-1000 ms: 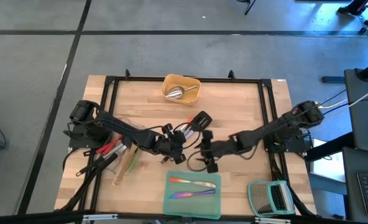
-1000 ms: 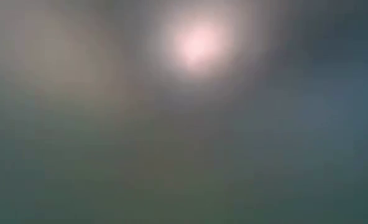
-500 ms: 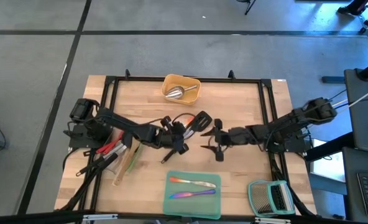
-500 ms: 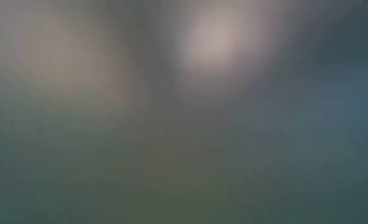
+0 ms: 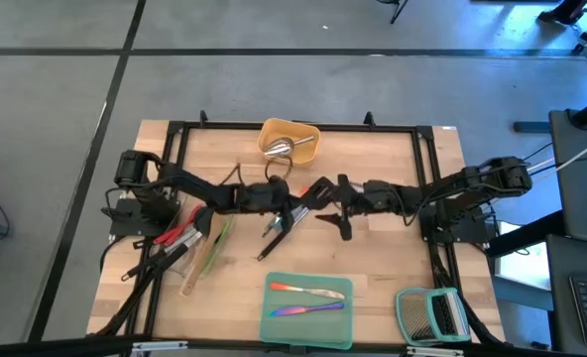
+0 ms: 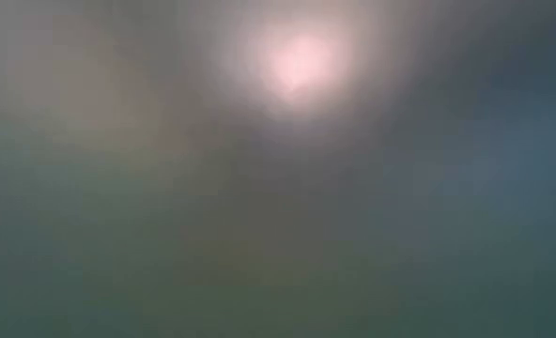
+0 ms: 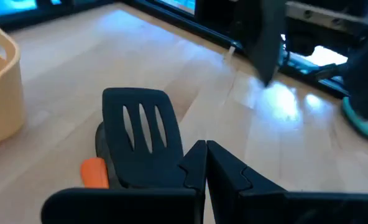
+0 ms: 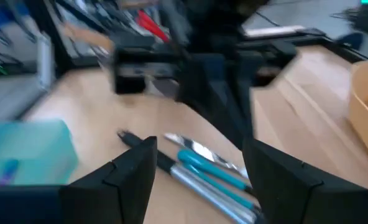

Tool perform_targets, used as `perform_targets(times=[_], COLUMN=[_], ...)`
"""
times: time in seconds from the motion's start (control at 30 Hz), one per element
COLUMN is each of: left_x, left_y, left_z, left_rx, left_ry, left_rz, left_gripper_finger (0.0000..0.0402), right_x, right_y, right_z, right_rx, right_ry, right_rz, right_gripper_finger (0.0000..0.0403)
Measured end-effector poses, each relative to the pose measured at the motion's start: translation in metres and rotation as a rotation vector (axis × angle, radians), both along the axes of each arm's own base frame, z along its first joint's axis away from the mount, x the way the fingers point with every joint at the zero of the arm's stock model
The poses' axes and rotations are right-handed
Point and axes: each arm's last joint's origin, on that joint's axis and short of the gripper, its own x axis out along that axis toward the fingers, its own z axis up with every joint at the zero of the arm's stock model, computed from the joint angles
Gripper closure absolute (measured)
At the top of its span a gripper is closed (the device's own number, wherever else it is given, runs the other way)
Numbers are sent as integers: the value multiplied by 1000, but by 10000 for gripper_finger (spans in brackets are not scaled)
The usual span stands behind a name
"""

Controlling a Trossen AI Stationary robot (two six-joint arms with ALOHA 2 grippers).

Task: Pick & Place Kitchen Items
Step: Adjust the bins on the table

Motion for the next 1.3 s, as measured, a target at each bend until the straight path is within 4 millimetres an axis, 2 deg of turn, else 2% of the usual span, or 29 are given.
perform_targets(times=[0.13, 0.4, 0.63, 0.77, 0.97, 1.3], left_x=[-1, -5, -7, -7, -7, -10], left_y=[17, 32, 41, 41, 47, 97], left_z=[-1, -2, -3, -4, -4, 4], left_rx=[-63, 45, 72, 71, 88, 53], left_ry=[-7, 43, 65, 74, 102, 274], left_rz=[-55, -47, -30, -28, -13, 127], left_gripper_finger=[397, 398, 397, 397, 398, 398], right_x=[1, -1, -11, -29, -61, -57], right_y=[-19, -45, -55, -54, -54, -52], right_z=[7, 14, 32, 21, -11, -11], right_rx=[105, 155, 165, 134, 67, -3], right_ry=[-68, -144, -336, -406, -357, -339], right_rz=[43, 20, 250, 196, -92, -94], right_gripper_finger=[163, 163, 163, 163, 163, 163])
